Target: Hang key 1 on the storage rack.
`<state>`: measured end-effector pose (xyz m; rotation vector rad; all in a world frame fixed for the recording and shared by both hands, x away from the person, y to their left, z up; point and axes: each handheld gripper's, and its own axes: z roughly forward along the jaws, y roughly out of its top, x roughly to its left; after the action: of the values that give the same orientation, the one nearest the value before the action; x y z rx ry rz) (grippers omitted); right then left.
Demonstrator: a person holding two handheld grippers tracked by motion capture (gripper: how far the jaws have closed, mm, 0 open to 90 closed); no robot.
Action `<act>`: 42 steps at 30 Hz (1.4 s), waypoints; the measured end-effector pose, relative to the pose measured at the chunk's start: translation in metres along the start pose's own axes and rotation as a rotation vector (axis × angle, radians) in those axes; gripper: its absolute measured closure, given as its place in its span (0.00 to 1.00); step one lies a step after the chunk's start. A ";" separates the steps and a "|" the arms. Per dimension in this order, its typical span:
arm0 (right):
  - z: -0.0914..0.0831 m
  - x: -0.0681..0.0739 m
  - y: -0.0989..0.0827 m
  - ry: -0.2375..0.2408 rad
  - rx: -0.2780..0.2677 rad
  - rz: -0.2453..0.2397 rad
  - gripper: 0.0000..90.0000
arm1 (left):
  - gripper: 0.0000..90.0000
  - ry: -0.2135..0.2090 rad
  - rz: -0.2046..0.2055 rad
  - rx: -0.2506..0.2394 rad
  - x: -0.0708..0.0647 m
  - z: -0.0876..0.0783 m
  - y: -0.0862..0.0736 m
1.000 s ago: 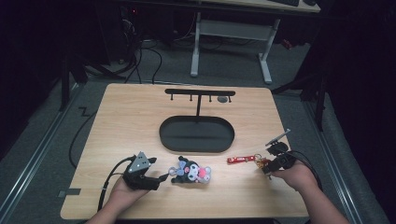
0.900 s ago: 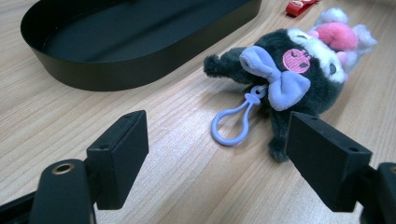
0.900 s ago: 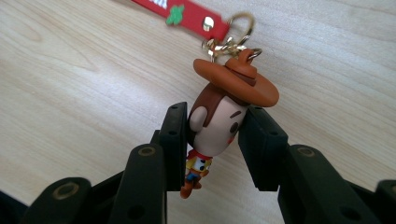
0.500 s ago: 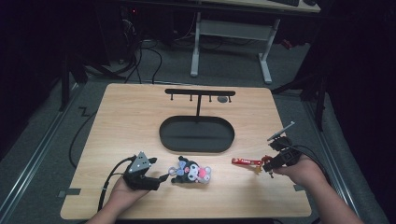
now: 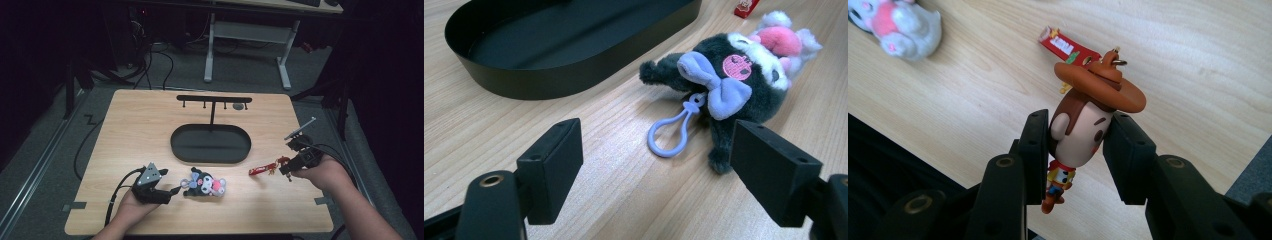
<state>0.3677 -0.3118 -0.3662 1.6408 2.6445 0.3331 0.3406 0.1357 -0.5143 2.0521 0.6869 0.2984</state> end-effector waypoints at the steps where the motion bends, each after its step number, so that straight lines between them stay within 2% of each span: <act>1: -0.002 0.001 0.002 0.001 -0.006 -0.002 0.71 | 0.24 0.000 0.000 -0.002 0.000 0.000 0.000; 6: -0.009 0.004 0.009 0.000 -0.009 -0.008 0.71 | 0.24 0.000 0.001 0.001 0.000 -0.001 0.000; 9: -0.017 0.006 0.015 -0.011 -0.017 -0.030 0.71 | 0.24 -0.001 0.003 0.003 0.000 -0.001 0.000; 17: -0.028 0.009 0.024 -0.019 -0.031 -0.033 0.71 | 0.24 0.000 0.001 -0.004 0.000 -0.001 0.000; 26: -0.029 0.012 0.033 -0.014 -0.039 -0.040 0.71 | 0.24 -0.001 0.001 -0.003 0.000 -0.001 0.000; 36: -0.027 0.019 0.051 -0.005 -0.046 -0.062 0.71 | 0.24 0.000 -0.003 -0.003 0.001 -0.002 0.000; 40: -0.028 0.022 0.058 0.004 -0.046 -0.054 0.71 | 0.24 -0.001 -0.004 -0.003 0.001 -0.002 -0.001; 42: -0.029 0.022 0.061 0.005 -0.053 -0.068 0.71 | 0.24 -0.002 -0.004 -0.003 0.001 -0.002 -0.001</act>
<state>0.4082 -0.2711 -0.3238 1.5331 2.6632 0.4017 0.3405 0.1381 -0.5138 2.0481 0.6887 0.2954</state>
